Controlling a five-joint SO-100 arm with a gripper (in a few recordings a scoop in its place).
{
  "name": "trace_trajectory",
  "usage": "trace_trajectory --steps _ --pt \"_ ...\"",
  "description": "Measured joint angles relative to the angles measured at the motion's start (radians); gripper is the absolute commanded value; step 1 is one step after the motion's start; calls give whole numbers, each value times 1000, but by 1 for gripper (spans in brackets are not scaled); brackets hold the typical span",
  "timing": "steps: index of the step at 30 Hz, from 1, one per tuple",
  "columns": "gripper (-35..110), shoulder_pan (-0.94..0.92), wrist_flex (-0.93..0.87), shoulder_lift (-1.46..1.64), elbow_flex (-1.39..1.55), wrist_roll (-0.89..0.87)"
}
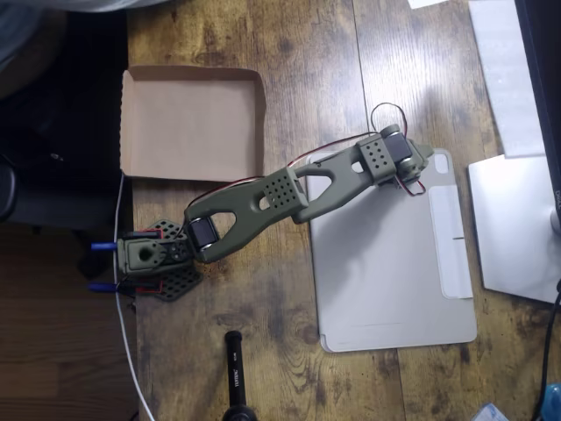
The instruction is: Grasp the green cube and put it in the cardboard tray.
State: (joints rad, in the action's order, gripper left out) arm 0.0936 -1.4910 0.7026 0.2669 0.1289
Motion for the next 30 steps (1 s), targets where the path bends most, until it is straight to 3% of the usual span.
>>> trace_trajectory --steps 19,30 --pt "21 -3 72 89 152 -52" --pt "20 84 -109 341 222 -103"
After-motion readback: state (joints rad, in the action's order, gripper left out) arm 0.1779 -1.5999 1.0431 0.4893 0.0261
